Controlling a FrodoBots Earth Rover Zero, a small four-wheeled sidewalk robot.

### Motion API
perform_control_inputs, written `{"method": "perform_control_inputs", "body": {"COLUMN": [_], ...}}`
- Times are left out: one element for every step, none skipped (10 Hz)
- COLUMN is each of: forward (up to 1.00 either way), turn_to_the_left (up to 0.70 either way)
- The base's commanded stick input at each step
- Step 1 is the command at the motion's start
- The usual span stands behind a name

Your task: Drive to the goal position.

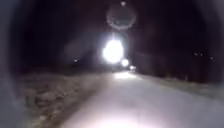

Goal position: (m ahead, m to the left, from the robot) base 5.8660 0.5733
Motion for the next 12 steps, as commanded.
{"method": "perform_control_inputs", "body": {"forward": [1.0,1.0,1.0,1.0,1.0,1.0,1.0,1.0,1.0,1.0,1.0,1.0], "turn_to_the_left": [0.0,0.0,0.0,0.0,0.0,0.0,0.0,0.0,0.0,0.0,0.0,0.0]}}
